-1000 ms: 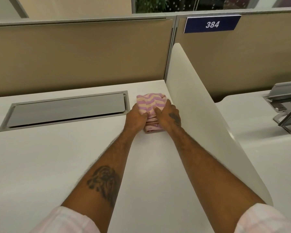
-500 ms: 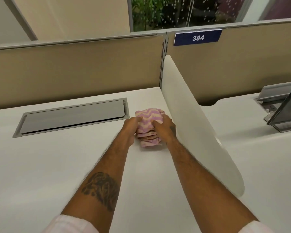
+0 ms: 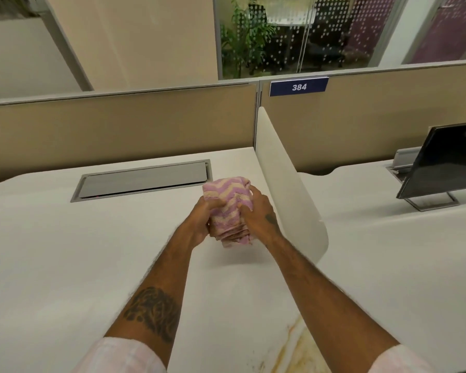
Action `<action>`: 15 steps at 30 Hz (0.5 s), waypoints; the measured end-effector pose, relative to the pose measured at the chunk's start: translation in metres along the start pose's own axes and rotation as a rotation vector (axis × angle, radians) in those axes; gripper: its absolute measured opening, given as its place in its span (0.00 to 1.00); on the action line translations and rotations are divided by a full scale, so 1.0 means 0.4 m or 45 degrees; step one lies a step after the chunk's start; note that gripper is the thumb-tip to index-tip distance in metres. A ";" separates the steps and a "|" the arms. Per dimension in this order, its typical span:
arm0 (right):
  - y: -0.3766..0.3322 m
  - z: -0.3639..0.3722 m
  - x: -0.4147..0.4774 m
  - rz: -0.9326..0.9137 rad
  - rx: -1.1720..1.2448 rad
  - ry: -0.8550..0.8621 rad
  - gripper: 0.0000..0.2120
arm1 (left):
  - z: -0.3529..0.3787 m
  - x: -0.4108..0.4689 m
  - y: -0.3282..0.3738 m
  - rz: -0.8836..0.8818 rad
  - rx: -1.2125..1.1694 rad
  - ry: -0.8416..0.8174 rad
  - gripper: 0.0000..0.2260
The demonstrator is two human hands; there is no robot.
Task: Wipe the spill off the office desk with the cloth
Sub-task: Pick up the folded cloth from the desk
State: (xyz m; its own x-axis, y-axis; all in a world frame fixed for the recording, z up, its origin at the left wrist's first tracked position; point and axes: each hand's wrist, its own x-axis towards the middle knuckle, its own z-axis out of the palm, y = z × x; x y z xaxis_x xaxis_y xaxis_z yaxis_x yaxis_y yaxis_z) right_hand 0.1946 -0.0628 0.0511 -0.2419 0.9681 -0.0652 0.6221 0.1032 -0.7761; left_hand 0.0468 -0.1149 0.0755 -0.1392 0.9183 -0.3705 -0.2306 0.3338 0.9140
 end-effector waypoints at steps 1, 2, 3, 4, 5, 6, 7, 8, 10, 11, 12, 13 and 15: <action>0.003 -0.011 -0.028 -0.028 0.003 -0.011 0.28 | 0.005 -0.030 -0.007 0.046 0.021 -0.037 0.10; 0.003 -0.024 -0.059 -0.056 0.008 -0.020 0.28 | 0.011 -0.057 -0.015 0.078 0.035 -0.053 0.12; 0.007 -0.035 -0.089 -0.087 0.013 -0.024 0.27 | 0.015 -0.083 -0.028 0.089 0.044 -0.043 0.13; 0.009 -0.048 -0.118 -0.113 0.012 -0.027 0.26 | 0.021 -0.107 -0.042 0.095 0.050 -0.023 0.15; 0.011 -0.060 -0.147 -0.131 0.009 -0.036 0.25 | 0.030 -0.135 -0.055 0.100 0.054 -0.002 0.17; 0.016 -0.070 -0.177 -0.139 0.002 -0.052 0.25 | 0.038 -0.162 -0.071 0.103 0.049 0.020 0.19; 0.022 -0.076 -0.205 -0.157 -0.012 -0.062 0.24 | 0.047 -0.187 -0.086 0.103 0.036 0.043 0.21; 0.027 -0.083 -0.235 -0.178 -0.027 -0.078 0.24 | 0.054 -0.211 -0.101 0.104 0.019 0.071 0.24; 0.031 -0.093 -0.294 -0.212 -0.052 -0.131 0.28 | 0.068 -0.255 -0.130 0.109 -0.002 0.121 0.29; 0.031 -0.095 -0.319 -0.214 -0.073 -0.167 0.31 | 0.074 -0.275 -0.142 0.104 -0.001 0.133 0.30; 0.029 -0.097 -0.346 -0.202 -0.090 -0.205 0.34 | 0.084 -0.298 -0.151 0.097 -0.005 0.143 0.31; 0.026 -0.098 -0.372 -0.182 -0.098 -0.233 0.37 | 0.093 -0.320 -0.158 0.086 -0.016 0.158 0.29; 0.025 -0.100 -0.414 -0.138 -0.120 -0.255 0.41 | 0.110 -0.362 -0.167 0.057 -0.047 0.174 0.24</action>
State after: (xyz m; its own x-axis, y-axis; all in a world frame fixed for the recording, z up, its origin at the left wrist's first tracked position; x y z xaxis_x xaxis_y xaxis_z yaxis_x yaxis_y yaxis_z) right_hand 0.2706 -0.2132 0.0792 -0.4479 0.8866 -0.1150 0.6490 0.2340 -0.7239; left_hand 0.1249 -0.2608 0.0755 -0.2795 0.8937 -0.3508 -0.2558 0.2829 0.9244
